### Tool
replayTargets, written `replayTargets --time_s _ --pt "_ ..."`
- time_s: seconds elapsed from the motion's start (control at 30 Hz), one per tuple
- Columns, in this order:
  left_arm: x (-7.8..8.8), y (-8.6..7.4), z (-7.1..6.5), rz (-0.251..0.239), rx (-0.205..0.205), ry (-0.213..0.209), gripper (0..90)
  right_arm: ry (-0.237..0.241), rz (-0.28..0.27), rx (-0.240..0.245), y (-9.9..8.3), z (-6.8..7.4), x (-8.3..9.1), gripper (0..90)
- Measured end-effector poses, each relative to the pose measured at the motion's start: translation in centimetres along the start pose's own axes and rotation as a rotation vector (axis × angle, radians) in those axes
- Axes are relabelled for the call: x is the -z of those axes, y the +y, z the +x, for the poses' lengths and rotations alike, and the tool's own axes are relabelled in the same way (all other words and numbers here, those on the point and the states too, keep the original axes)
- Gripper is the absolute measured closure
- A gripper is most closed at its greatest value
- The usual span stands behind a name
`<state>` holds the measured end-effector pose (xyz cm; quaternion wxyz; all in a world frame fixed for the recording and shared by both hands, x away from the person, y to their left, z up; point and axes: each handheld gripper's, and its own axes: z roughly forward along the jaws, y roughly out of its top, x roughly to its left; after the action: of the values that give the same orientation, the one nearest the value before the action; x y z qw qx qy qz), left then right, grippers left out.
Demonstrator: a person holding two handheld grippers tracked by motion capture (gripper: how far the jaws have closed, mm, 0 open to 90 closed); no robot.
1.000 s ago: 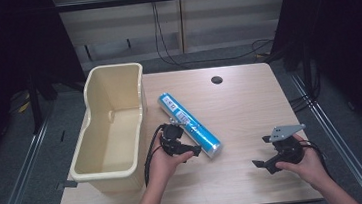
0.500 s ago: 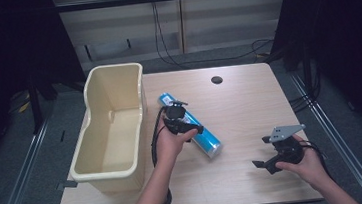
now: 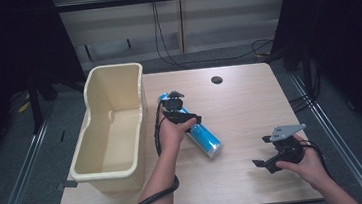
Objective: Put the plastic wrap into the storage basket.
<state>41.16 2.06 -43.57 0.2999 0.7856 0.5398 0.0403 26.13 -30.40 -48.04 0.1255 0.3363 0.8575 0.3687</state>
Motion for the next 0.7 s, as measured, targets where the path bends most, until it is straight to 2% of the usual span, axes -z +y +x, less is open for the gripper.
replayTargets --time_s 0.07,0.1,0.27,0.37,0.7 --pt "-0.3 0.1 0.0 -0.007 0.017 -0.002 0.3 0.0 0.0 0.003 0.0 0.0 0.0 4.0" --pt "-0.3 0.1 0.0 -0.001 0.013 0.004 0.2 0.0 -0.001 0.002 0.0 0.1 0.0 4.0" --pt "-0.8 0.3 0.1 0.005 0.06 0.012 0.0 -0.001 -0.005 0.002 0.1 0.1 0.0 4.3" --pt "-1.1 0.3 0.3 0.01 0.07 0.025 0.0 -0.001 -0.008 0.001 0.1 0.1 0.0 4.3" --pt "-2.5 0.3 0.3 0.013 0.104 0.023 0.2 0.001 -0.012 0.005 0.1 0.2 0.0 4.5"
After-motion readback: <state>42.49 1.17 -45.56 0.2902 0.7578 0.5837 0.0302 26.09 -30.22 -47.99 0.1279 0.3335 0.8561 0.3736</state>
